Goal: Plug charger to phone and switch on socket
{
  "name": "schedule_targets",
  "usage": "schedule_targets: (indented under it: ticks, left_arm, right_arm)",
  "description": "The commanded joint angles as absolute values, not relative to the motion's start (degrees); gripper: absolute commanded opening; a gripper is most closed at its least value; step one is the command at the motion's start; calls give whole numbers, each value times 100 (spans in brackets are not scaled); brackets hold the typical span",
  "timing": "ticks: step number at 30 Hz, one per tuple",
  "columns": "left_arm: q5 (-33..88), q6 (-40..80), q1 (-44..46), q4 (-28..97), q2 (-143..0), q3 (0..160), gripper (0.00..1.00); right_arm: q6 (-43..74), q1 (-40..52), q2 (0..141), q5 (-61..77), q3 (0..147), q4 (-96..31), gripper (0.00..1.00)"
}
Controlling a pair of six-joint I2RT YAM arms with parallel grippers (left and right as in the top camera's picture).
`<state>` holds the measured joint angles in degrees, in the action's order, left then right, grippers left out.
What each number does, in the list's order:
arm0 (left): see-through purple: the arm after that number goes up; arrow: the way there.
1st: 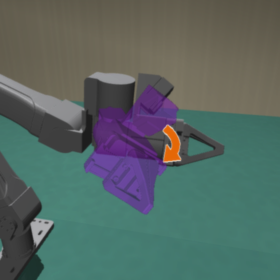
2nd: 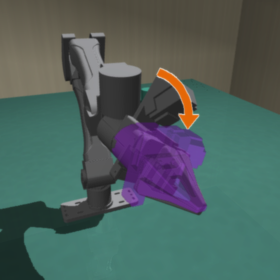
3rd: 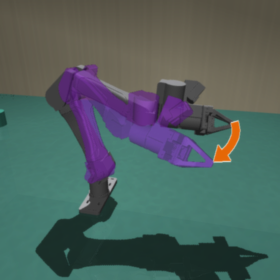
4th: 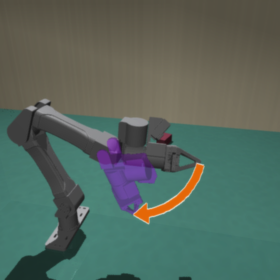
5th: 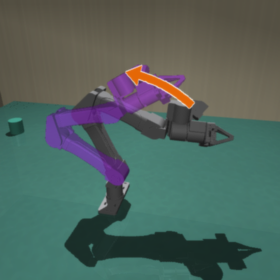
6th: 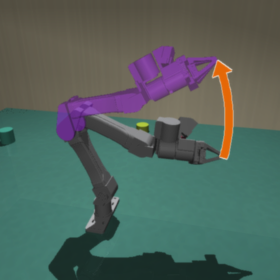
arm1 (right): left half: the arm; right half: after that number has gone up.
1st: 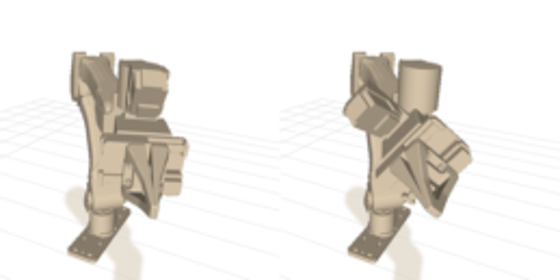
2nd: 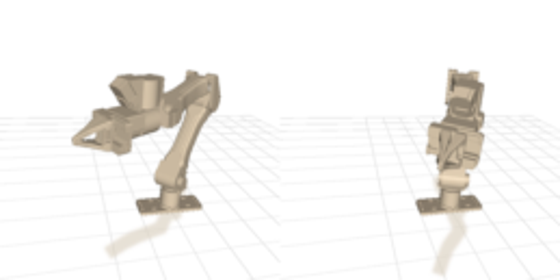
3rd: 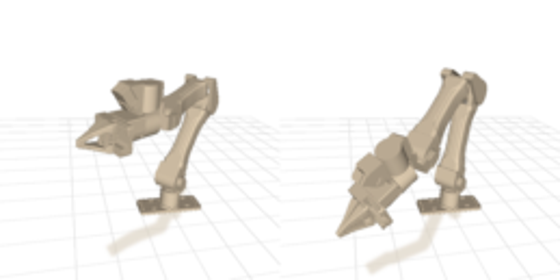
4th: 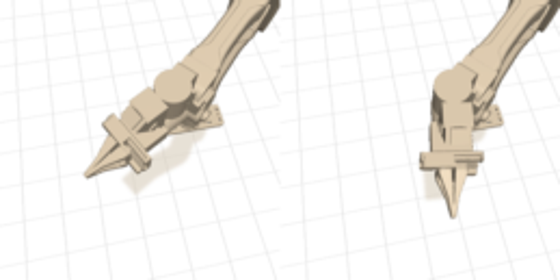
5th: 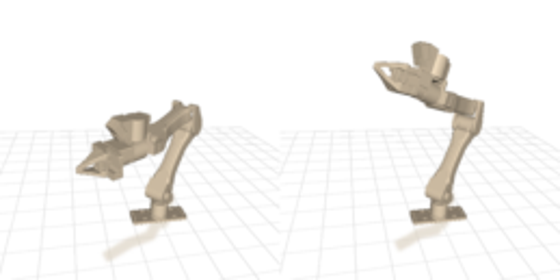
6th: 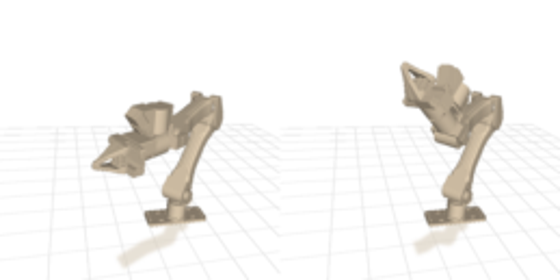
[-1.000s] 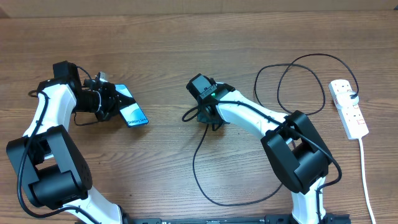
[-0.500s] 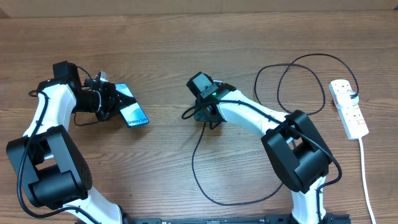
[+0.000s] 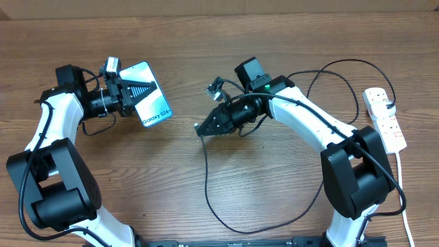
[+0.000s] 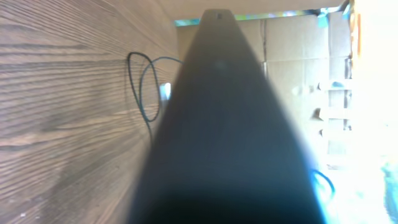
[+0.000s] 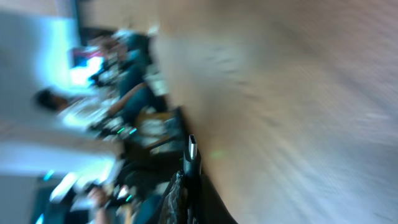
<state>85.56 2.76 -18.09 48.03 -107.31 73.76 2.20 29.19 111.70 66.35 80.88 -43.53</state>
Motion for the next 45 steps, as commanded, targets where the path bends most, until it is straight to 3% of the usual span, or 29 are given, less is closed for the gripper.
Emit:
schedule_targets:
  ticks: [1, 6, 18, 45]
  left_arm:
    - [9052, 137, -1737, 4818, -10562, 7441, 4]
    - [9050, 840, -1723, 4818, -10562, 7441, 5]
    - [9052, 904, -1188, 4794, -10562, 7441, 4]
    - [9054, 985, -1181, 4705, -10562, 7441, 4]
  right_arm:
    - [-213, 3120, 11045, 7854, 8068, -4338, 4]
    - [-276, 3251, 11045, 8241, 8068, -4180, 4]
    - [1361, 3253, 11045, 7929, 8068, -2853, 4]
    - [1999, 3435, 11045, 7548, 8068, -2318, 4]
